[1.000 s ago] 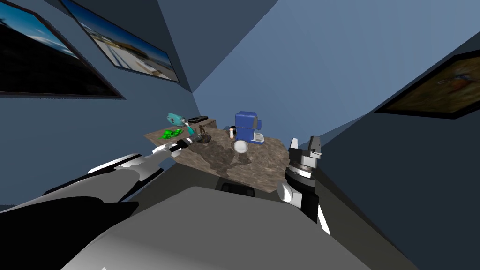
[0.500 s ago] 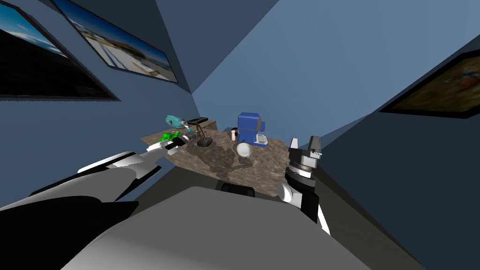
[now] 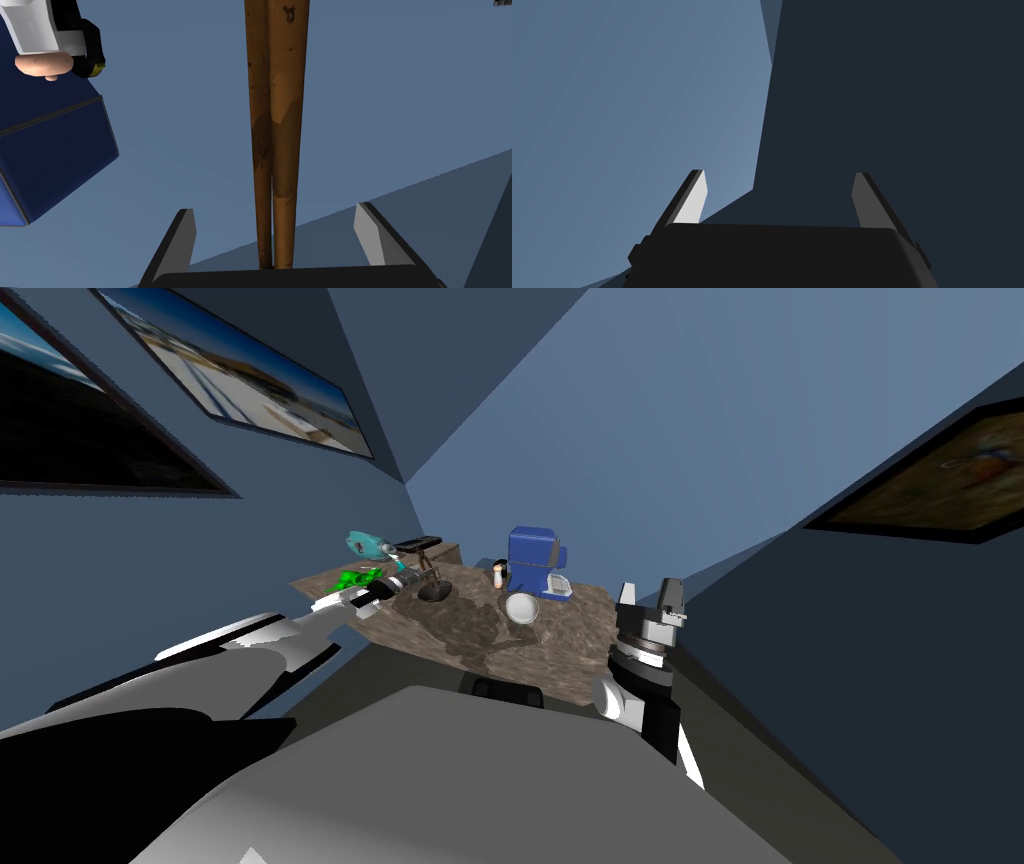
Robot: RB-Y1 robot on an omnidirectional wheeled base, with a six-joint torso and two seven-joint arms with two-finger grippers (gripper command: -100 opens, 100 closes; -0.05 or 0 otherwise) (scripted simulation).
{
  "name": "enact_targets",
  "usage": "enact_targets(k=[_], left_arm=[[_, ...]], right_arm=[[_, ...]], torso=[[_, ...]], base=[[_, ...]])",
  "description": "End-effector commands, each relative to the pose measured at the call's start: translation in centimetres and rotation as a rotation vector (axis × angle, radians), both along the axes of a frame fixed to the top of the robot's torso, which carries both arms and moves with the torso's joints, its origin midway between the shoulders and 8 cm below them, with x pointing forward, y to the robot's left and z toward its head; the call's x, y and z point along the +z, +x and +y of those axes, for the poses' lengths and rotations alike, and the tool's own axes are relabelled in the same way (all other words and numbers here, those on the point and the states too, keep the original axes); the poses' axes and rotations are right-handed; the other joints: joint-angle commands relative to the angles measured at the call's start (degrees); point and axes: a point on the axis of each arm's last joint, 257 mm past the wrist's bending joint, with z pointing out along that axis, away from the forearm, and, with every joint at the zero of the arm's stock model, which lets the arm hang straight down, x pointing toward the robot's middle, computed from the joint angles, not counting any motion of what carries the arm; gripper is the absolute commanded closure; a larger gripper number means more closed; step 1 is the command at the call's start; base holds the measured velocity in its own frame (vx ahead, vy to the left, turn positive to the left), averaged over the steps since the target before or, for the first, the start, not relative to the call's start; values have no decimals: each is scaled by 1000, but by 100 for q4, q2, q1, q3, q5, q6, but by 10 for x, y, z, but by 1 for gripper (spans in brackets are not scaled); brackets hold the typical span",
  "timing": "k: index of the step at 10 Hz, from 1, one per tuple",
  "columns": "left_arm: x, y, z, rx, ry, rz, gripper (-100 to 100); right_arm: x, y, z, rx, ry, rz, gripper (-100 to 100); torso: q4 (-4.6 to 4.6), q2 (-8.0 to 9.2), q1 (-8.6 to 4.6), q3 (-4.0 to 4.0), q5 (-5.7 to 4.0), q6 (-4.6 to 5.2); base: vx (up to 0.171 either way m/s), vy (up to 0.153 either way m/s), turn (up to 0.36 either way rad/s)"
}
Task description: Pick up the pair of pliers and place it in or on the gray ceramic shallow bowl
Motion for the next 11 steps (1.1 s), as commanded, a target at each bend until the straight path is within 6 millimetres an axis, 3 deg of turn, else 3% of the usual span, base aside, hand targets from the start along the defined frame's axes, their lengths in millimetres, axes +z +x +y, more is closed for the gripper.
enact_targets(k=[1, 2, 3, 4, 6, 8, 9, 11], left_arm=[[0, 0, 0, 0, 0, 0, -100], [0, 0, 0, 0, 0, 0, -100], [0, 0, 0, 0, 0, 0, 0], [-14, -6, 6, 24, -27, 40, -100], [-14, -7, 20, 69, -24, 49, -100], [-25, -14, 26, 92, -47, 83, -100], [-26, -16, 35, 118, -41, 92, -100], [-24, -15, 45, 153, -42, 91, -100]], right_arm=[[0, 0, 0, 0, 0, 0, 0], [0, 0, 0, 0, 0, 0, 0], [0, 0, 0, 0, 0, 0, 0], [0, 0, 0, 0, 0, 0, 0], [0, 0, 0, 0, 0, 0, 0], [0, 0, 0, 0, 0, 0, 0], [0, 0, 0, 0, 0, 0, 0], [0, 0, 0, 0, 0, 0, 0]], torso=[[0, 0, 0, 0, 0, 0], [0, 1, 0, 0, 0, 0], [0, 1, 0, 0, 0, 0], [0, 1, -1, 0, 0, 0], [11, 54, 68, 30, 16, 6], [6, 22, 14, 14, 4, -6], [8, 42, 31, 23, 6, 7], [10, 37, 38, 23, 9, -4]], base=[[0, 0, 0], [0, 0, 0], [0, 0, 0], [-77, 145, -349], [-147, 149, -376], [-81, 41, -142], [-181, 132, -472], [-51, 50, -98]])
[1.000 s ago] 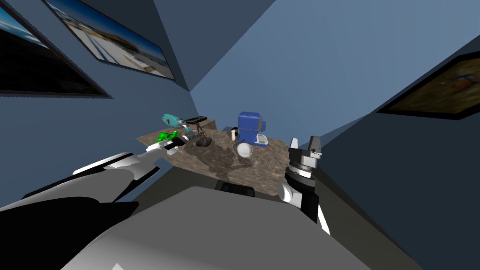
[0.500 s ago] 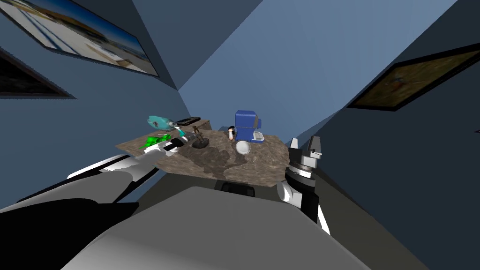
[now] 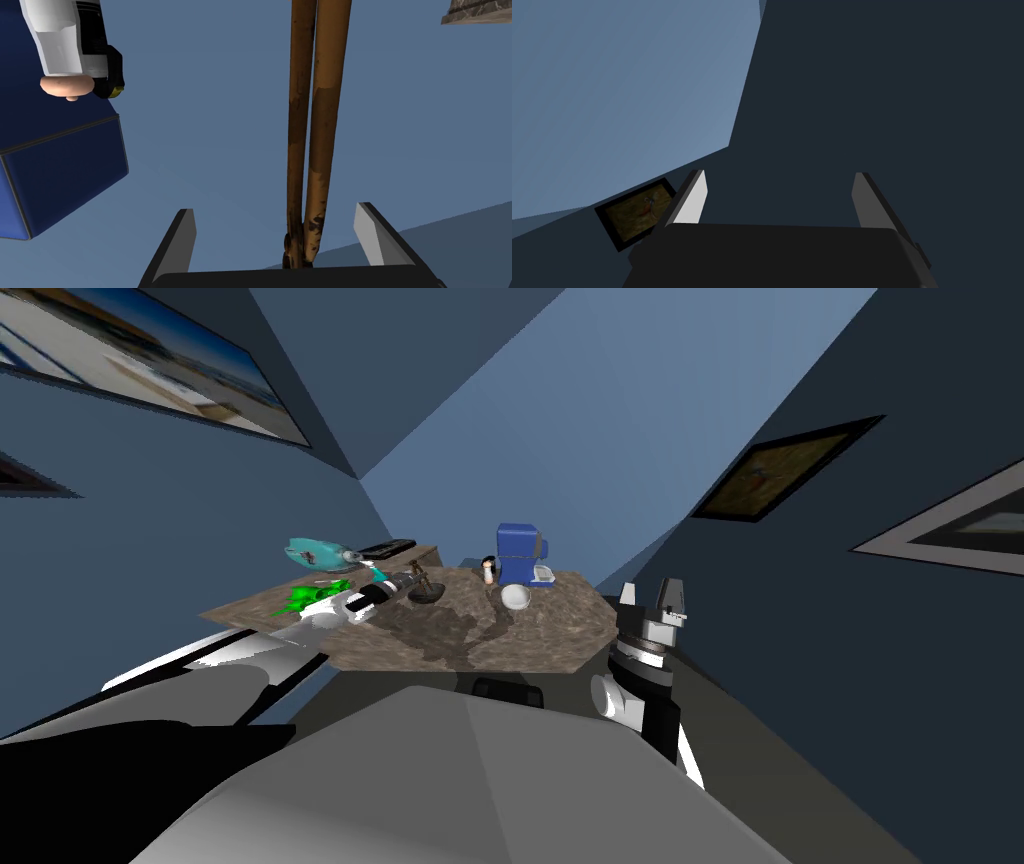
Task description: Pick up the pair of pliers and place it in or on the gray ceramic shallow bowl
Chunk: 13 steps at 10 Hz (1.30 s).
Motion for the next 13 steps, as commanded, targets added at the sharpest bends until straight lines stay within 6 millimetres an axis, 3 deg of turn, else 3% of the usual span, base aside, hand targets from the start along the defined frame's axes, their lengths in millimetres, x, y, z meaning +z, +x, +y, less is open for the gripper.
enact_targets(k=[1, 3, 5, 6, 7, 10, 12, 13], left_arm=[[-8, -8, 10, 34, -16, 27, -100], [-4, -11, 26, 84, -10, 29, -100], [-5, -11, 30, 100, -9, 35, -100], [-13, -23, 44, 147, -24, 58, -100], [-8, -25, 58, 190, -17, 55, -100], [-8, -41, 80, 259, -16, 69, -100], [-4, -43, 91, 296, -9, 67, -100], [-3, -56, 104, 332, -11, 72, -100]], right_arm=[[0, 0, 0, 0, 0, 0, 0], [0, 0, 0, 0, 0, 0, 0], [0, 0, 0, 0, 0, 0, 0], [0, 0, 0, 0, 0, 0, 0], [0, 0, 0, 0, 0, 0, 0], [0, 0, 0, 0, 0, 0, 0], [0, 0, 0, 0, 0, 0, 0], [0, 0, 0, 0, 0, 0, 0]], torso=[[0, 0, 0, 0, 0, 0], [7, 35, 27, 19, 5, 8], [0, 0, 4, 0, 1, 0], [-4, -15, -9, -9, -2, 1], [1, 16, 11, 6, 1, 8], [8, 44, 23, 23, 5, 13], [5, 19, 19, 12, 4, 6], [-2, -13, 8, -7, 2, 2]], base=[[-136, 87, -321], [-117, 98, -332], [-14, 8, 4], [-124, 65, -268], [-200, 113, -409], [-176, 79, -381], [-58, 29, -126], [-140, 49, -306]])
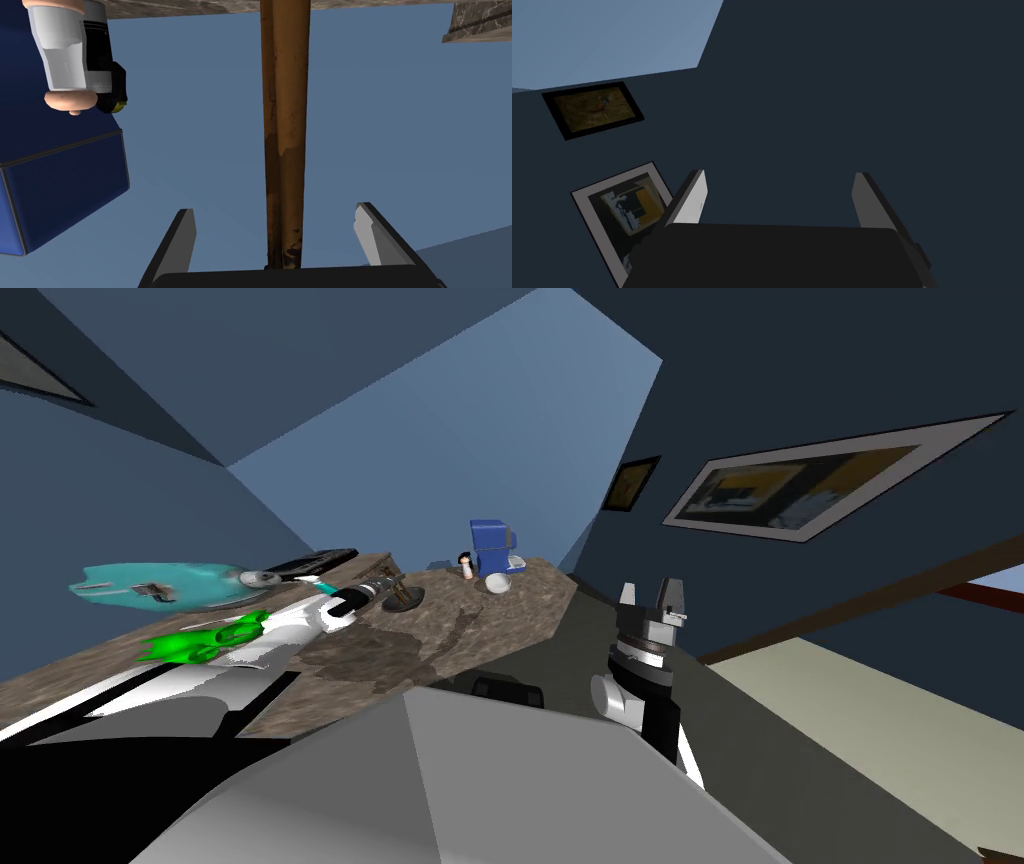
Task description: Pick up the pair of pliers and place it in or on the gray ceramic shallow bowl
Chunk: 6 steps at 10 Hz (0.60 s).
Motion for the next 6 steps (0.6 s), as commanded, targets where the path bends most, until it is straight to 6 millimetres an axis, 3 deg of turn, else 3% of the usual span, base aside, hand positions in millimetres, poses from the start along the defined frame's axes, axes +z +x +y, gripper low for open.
enact_targets(k=[1, 3, 5, 6], left_arm=[[4, -11, 12, 44, 3, 1, -100], [9, -13, 23, 87, 11, -5, -100], [18, -32, 45, 154, 28, -7, -100], [23, -37, 56, 194, 31, -15, -100]], right_arm=[[0, 0, 0, 0, 0, 0, 0], [0, 0, 0, 0, 0, 0, 0], [0, 0, 0, 0, 0, 0, 0], [0, 0, 0, 0, 0, 0, 0]], torso=[[0, 0, 0, 0, 0, 0], [4, 3, -4, 5, -1, -7], [2, 10, 3, 6, 1, -1], [8, 26, 2, 17, 1, -2]], base=[[-212, 54, -441], [-70, 19, -120], [-201, 45, -402], [-106, 21, -208]])
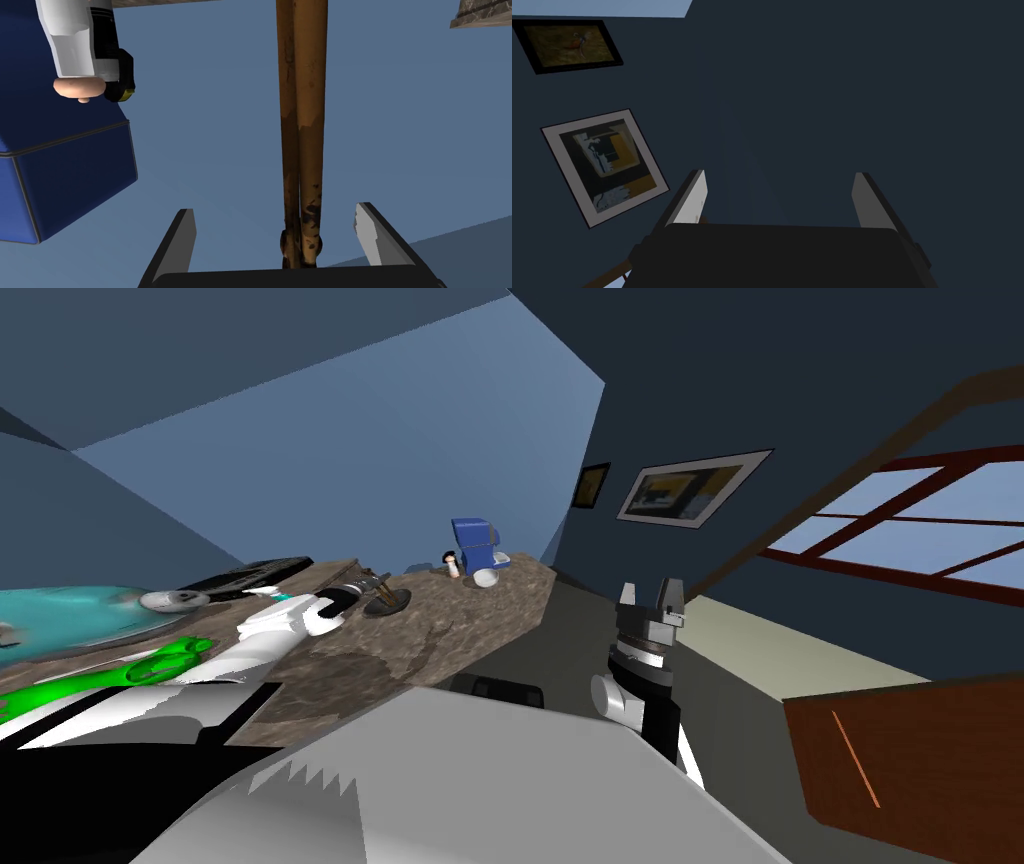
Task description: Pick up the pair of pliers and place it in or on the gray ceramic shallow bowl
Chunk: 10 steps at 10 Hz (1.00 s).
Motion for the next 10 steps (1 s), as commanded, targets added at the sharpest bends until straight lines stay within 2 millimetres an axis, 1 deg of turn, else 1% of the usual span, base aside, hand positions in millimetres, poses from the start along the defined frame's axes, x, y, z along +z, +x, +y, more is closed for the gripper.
enact_targets(k=[1, 2, 3, 4, 5, 6, 7, 8, 9, 10], left_arm=[[3, -7, 10, 35, 6, -2, -100], [12, -20, 21, 75, 17, -10, -100], [17, -29, 31, 105, 34, -11, -100], [23, -36, 43, 150, 36, -22, -100], [30, -53, 52, 184, 45, -31, -100], [45, -61, 63, 216, 67, -50, -100], [48, -67, 72, 254, 75, -54, -100], [48, -69, 75, 266, 76, -54, -100], [63, -89, 85, 313, 95, -76, -100], [75, -100, 96, 354, 118, -89, -100]], right_arm=[[0, 0, 0, 0, 0, 0, 0], [0, 0, 0, 0, 0, 0, 0], [0, 0, 0, 0, 0, 0, 0], [0, 0, 0, 0, 0, 0, 0], [0, 0, 0, 0, 0, 0, 0], [0, 0, 0, 0, 0, 0, 0], [0, 0, 0, 0, 0, 0, 0], [0, 0, 0, 0, 0, 0, 0], [0, 0, 0, 0, 0, 0, 0], [0, 0, 0, 0, 0, 0, 0]], torso=[[0, 0, 0, 0, 0, 0], [-7, -30, -3, -17, 0, -3], [-3, 4, -5, -2, 0, 8], [4, 23, -1, 12, -1, 5], [1, 1, 4, 1, 1, -1], [2, 21, 4, 10, 1, 6], [6, 27, -2, 15, -2, 4], [1, 0, -1, 1, 0, -2], [-7, -31, 7, -17, 2, -6], [-1, 7, 3, 1, 1, 4]], base=[[-16, 8, 8], [-171, 4, -309], [-218, 20, -451], [-111, 21, -238], [-202, 16, -381], [-219, -4, -431], [-104, -9, -225], [-18, 3, 5], [-184, -10, -306], [-233, -16, -441]])
